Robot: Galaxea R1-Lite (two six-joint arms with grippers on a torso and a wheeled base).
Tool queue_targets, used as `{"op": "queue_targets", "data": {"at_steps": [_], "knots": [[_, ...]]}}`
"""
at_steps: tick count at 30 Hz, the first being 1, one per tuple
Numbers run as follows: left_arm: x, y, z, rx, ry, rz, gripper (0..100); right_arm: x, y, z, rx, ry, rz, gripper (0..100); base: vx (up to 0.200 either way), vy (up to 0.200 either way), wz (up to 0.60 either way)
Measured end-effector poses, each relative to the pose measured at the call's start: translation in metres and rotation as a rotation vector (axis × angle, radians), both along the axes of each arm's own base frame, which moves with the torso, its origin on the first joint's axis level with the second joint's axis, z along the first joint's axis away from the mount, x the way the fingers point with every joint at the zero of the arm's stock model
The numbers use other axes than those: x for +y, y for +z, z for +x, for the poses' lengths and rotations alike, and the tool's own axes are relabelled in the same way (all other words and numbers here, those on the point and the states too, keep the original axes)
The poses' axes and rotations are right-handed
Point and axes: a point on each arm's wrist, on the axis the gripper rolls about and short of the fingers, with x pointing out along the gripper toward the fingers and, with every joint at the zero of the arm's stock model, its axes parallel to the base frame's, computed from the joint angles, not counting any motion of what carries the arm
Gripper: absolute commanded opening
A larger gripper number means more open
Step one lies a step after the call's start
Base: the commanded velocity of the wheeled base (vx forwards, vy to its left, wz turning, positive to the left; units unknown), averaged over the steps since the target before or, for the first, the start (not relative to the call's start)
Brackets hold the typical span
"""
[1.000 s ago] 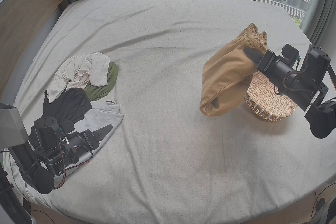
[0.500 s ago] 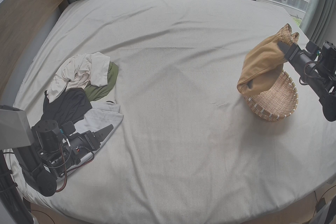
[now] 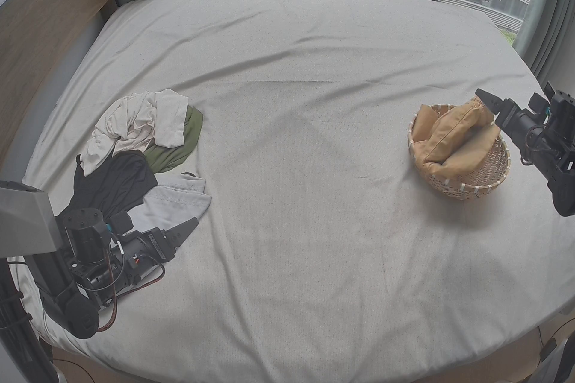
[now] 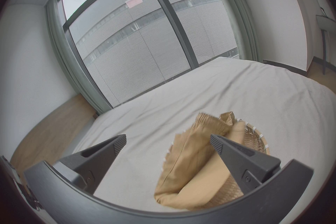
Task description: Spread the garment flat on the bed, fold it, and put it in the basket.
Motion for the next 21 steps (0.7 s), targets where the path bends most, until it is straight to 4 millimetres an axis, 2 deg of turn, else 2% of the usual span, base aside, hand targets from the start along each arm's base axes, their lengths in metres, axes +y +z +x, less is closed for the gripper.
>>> {"op": "queue_targets", "data": {"at_steps": [6,9,12,17,21], "knots": [[-0.003,0.007,-0.003,-0.025,-0.017,-0.011,100,0.003,-0.013,-0.020,0.080,0.014,-0.058,100,0.000,0.000,0.00],[-0.007,0.014,-0.007,-0.043,-0.038,-0.023,100,0.016,-0.015,-0.033,0.100,0.065,-0.067,100,0.000,0.000,0.00],[-0.014,0.025,-0.015,-0.071,-0.079,-0.044,100,0.038,-0.018,-0.049,0.113,0.147,-0.074,100,0.000,0.000,0.00],[-0.022,0.053,-0.041,-0.157,-0.171,-0.092,100,0.071,-0.022,-0.087,0.121,0.298,-0.091,100,0.000,0.000,0.00],[-0.020,0.073,-0.065,-0.223,-0.214,-0.104,100,0.082,-0.024,-0.128,0.103,0.377,-0.116,100,0.000,0.000,0.00]]}}
